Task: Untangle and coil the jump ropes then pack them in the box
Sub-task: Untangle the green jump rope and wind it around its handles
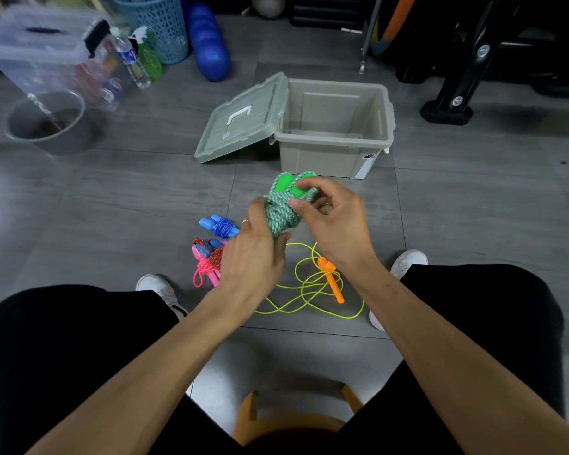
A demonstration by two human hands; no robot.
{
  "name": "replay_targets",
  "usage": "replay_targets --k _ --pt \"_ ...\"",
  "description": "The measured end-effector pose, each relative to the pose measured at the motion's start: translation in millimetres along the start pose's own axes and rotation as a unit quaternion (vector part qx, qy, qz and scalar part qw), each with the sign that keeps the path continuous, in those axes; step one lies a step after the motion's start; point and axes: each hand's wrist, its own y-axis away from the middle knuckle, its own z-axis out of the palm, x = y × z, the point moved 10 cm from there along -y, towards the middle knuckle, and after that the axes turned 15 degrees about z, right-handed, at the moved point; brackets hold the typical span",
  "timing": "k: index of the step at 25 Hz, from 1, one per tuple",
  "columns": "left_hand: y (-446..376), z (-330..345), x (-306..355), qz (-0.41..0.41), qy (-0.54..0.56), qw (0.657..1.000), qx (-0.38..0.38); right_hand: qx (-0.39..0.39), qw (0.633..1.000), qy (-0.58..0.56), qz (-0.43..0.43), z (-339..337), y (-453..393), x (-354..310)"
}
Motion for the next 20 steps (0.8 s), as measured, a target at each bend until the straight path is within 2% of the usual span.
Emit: replay_targets --k 3,6,8,10,15,18,20 --pt "-2.1 -11.4 6.2 0.024 0.095 0.994 0.048 0.037 0.998 -0.016 -0.046 -10.5 8.7 -14.3" --pt "-7.5 -8.3 12.4 0.031 0.158 0.987 0.023 0.042 0.997 -0.03 -0.059 -17.2 11.2 -22.1" --pt "-9.6 -5.9 12.1 0.008 0.271 0.962 0.034 0.036 0.997 -0.035 -0.055 -17.7 11.4 -22.8" --pt "-9.2 -4.3 3.1 -0.064 0.388 0.917 0.058 0.036 0.997 -0.035 -0.059 -17.5 13.0 -23.5" --pt "-10.4 -4.0 -6.1 -0.16 0.443 0.881 0.05 0.03 0.996 -0.024 -0.079 -15.7 18.3 -24.7" --pt "-11.7 3.4 -9.3 -0.175 0.487 0.855 0.026 0.055 0.992 -0.04 -0.104 -19.7 22.4 -24.0" --pt "-10.7 6.2 -10.8 -0.175 0.493 0.852 0.012 0.086 0.985 -0.037 -0.146 -21.0 28.7 -25.5"
